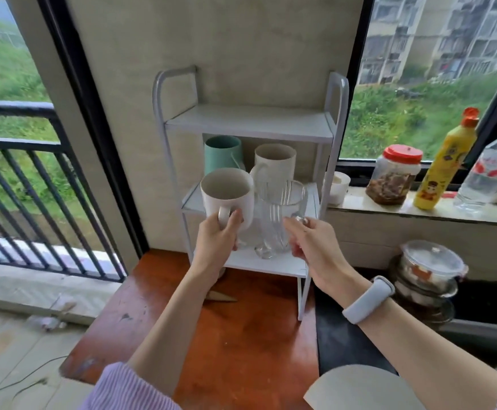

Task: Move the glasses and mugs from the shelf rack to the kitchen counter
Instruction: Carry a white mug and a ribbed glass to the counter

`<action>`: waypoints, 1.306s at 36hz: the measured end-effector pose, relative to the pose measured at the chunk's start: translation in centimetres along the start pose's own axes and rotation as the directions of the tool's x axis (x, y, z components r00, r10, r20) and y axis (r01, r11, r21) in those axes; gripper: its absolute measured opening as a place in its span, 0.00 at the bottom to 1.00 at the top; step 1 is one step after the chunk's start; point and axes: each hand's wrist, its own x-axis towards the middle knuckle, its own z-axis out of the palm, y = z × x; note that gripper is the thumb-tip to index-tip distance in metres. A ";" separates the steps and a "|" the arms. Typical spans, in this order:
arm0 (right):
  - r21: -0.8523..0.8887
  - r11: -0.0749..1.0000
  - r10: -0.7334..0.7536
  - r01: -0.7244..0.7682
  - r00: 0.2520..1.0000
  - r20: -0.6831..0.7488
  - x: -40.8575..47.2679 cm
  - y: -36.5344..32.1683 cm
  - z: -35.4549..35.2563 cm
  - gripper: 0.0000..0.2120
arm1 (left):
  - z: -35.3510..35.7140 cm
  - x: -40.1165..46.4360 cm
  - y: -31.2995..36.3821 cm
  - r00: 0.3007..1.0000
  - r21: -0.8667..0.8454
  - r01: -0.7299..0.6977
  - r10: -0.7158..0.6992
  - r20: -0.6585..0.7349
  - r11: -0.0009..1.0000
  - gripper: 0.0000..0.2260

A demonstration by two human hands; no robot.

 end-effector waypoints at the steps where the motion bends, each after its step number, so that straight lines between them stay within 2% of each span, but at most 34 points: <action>1: -0.015 1.000 0.016 -0.016 1.000 0.006 -0.5 0.7 0.0 0.16 | -0.2 -0.5 -0.2 1.000 0.027 -0.018 0.018 -0.004 0.999 0.10; 4: -0.096 0.995 0.039 -0.038 0.999 0.011 -2.4 3.8 0.0 0.14 | -0.6 -2.4 -0.8 0.994 0.085 -0.100 0.104 -0.038 0.991 0.12; 7: -0.152 0.988 -0.022 0.022 1.000 0.000 -4.3 6.7 -0.4 0.21 | -1.1 -4.8 -1.9 0.984 0.150 -0.158 0.169 -0.063 0.976 0.12; 11: -0.162 0.986 -0.052 0.046 0.998 -0.029 -6.3 9.1 -1.2 0.25 | -1.3 -8.6 -4.2 0.991 0.178 -0.124 0.131 -0.029 0.976 0.11; 14: -0.159 0.986 -0.059 0.046 0.995 -0.076 -8.0 10.3 -1.8 0.21 | -0.9 -11.0 -5.6 0.996 0.177 -0.082 0.084 -0.006 0.981 0.11; 17: -0.185 0.983 -0.044 0.016 0.988 -0.147 -9.6 11.3 -3.2 0.20 | 0.3 -12.2 -6.3 0.998 0.166 -0.037 0.029 0.052 0.985 0.10; 21: -0.243 0.970 -0.040 -0.018 0.972 -0.230 -11.9 12.8 -6.3 0.24 | 3.2 -13.3 -6.6 0.987 0.171 -0.041 0.014 0.160 0.984 0.10; 26: -0.313 0.945 -0.034 -0.096 0.923 -0.383 -15.4 13.1 -12.0 0.18 | 8.6 -16.0 -6.1 0.955 0.116 -0.051 0.014 0.297 0.992 0.10; 29: -0.307 0.941 -0.037 -0.140 0.863 -0.505 -18.3 12.9 -16.3 0.18 | 13.1 -18.4 -5.1 0.917 0.092 -0.069 0.027 0.398 0.993 0.09; 33: -0.286 0.944 -0.055 -0.165 0.775 -0.630 -23.8 12.3 -22.9 0.18 | 20.2 -22.6 -3.8 0.829 0.068 -0.107 0.052 0.557 0.992 0.08; 38: -0.240 0.944 -0.056 -0.225 0.608 -0.792 -33.3 12.5 -32.3 0.24 | 30.4 -31.2 -1.6 0.728 -0.007 -0.131 0.101 0.678 0.991 0.11; 43: -0.204 0.935 -0.057 -0.289 0.447 -0.893 -44.4 11.7 -41.4 0.17 | 40.0 -42.3 1.1 0.565 -0.087 -0.123 0.142 0.813 0.989 0.11; 47: -0.185 0.913 -0.084 -0.364 0.276 -0.957 -53.1 10.5 -47.9 0.20 | 47.1 -51.1 4.3 0.411 -0.157 -0.100 0.185 0.893 0.982 0.11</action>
